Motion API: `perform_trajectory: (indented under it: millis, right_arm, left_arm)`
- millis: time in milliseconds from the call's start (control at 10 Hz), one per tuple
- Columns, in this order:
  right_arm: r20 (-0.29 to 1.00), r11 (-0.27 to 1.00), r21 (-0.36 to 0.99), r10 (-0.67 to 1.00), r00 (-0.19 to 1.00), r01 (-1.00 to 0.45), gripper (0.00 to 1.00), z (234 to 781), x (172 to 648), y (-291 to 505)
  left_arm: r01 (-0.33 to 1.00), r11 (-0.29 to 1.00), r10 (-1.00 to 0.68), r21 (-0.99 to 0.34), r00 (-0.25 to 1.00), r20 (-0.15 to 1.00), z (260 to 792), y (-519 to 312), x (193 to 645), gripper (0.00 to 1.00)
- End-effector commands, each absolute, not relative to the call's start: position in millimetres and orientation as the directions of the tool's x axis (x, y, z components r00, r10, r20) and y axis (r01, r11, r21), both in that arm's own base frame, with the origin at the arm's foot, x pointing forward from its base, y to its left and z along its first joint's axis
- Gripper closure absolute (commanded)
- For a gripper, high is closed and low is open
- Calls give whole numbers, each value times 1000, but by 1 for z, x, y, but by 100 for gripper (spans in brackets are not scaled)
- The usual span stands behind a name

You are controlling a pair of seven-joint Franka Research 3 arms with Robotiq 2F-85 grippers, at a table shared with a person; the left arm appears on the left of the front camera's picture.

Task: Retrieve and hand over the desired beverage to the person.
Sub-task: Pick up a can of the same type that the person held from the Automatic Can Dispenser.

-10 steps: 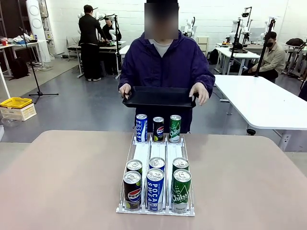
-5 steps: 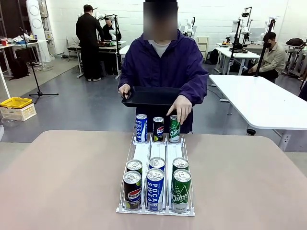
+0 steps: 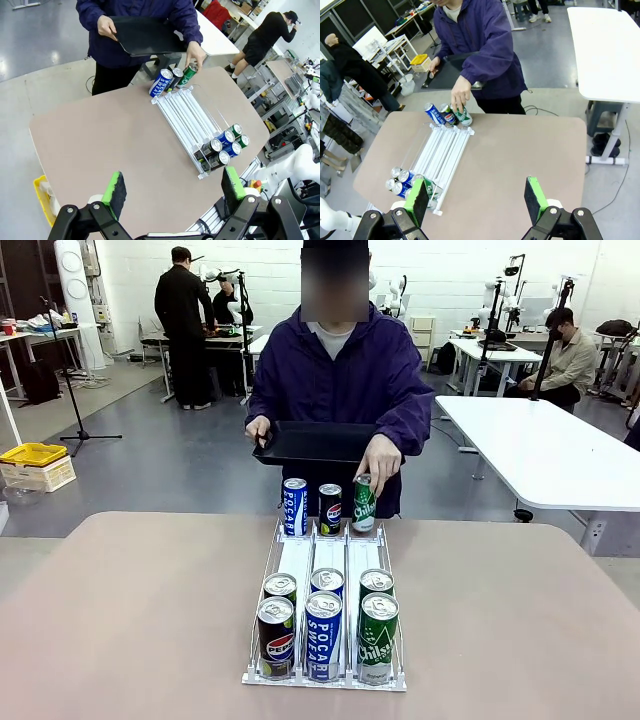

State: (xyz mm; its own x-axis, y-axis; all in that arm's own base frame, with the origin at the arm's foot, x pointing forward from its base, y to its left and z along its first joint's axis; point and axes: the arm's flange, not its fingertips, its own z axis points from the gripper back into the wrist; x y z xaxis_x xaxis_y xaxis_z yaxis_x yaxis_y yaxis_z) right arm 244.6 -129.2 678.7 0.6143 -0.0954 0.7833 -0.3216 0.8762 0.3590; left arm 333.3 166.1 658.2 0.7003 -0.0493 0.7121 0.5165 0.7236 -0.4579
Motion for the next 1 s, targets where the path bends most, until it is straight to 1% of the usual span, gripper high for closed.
perform_trajectory:
  millis: [0,900]
  right_arm:
    - [788,869,365,-99,607,-332,0,678,248,-130]
    - [788,869,365,-99,607,-332,0,678,248,-130]
  left_arm:
    - [537,714,-58,-450,685,726,659,167,334,0]
    - [537,714,-58,-450,685,726,659,167,334,0]
